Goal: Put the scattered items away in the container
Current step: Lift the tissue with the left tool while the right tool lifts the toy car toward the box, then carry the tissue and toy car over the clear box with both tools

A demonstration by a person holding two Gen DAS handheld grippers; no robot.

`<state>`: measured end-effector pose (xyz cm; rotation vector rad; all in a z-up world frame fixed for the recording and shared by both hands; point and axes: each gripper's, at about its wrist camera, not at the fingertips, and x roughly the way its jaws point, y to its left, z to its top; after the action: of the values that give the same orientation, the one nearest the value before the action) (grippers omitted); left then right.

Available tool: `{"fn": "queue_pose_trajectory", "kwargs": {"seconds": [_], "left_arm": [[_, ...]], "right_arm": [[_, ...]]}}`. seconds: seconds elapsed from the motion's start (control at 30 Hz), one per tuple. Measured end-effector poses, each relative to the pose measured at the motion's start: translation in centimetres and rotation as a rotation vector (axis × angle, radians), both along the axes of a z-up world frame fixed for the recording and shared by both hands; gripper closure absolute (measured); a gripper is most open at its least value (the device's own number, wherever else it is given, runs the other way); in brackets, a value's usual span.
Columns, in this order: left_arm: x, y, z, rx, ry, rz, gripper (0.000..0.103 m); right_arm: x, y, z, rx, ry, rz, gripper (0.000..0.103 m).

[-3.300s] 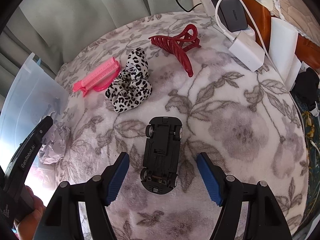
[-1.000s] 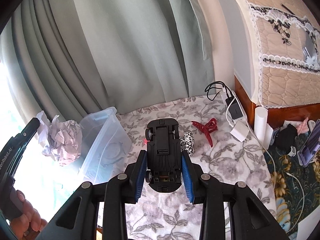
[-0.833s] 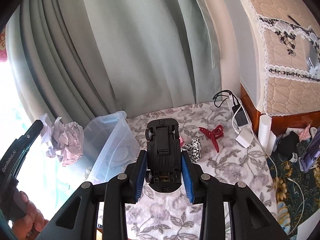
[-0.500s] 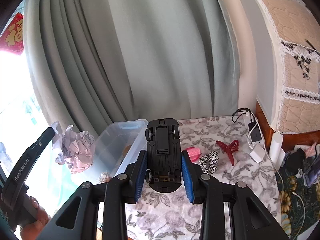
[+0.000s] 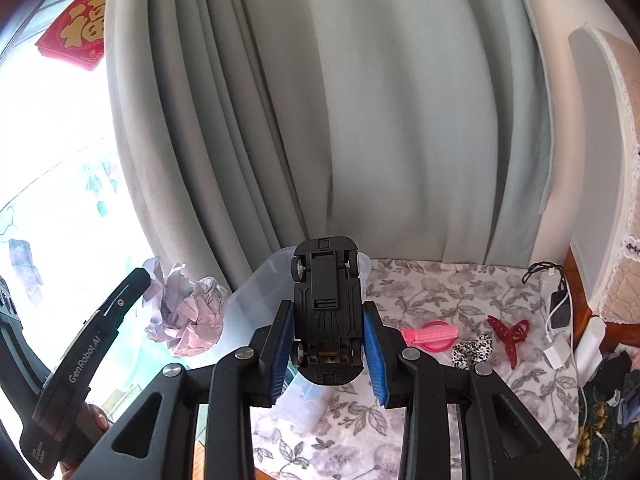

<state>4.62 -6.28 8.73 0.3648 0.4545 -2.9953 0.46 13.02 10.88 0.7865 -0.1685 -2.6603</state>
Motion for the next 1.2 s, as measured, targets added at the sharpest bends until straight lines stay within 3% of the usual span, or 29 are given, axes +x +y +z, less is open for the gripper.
{"fn": "queue_pose_trajectory", "kwargs": {"seconds": [0.47,1.03,1.2], "left_arm": [[-1.9,-1.7,-2.2,0.028,-0.056,0.031,0.095],[-4.2,-1.4,-5.3,0.003,-0.112,0.021,0.095],[-4.9,-1.3,-6.2,0.007,-0.132,0.018,0.095]], "right_arm": [[-2.0,-4.6,-1.4,0.053,-0.033,0.092,0.067],[-4.6,-7.2,-5.1,0.096,-0.105,0.138,0.067],[-4.6,-8.5,-4.9,0.105,-0.121,0.149,0.067]]}}
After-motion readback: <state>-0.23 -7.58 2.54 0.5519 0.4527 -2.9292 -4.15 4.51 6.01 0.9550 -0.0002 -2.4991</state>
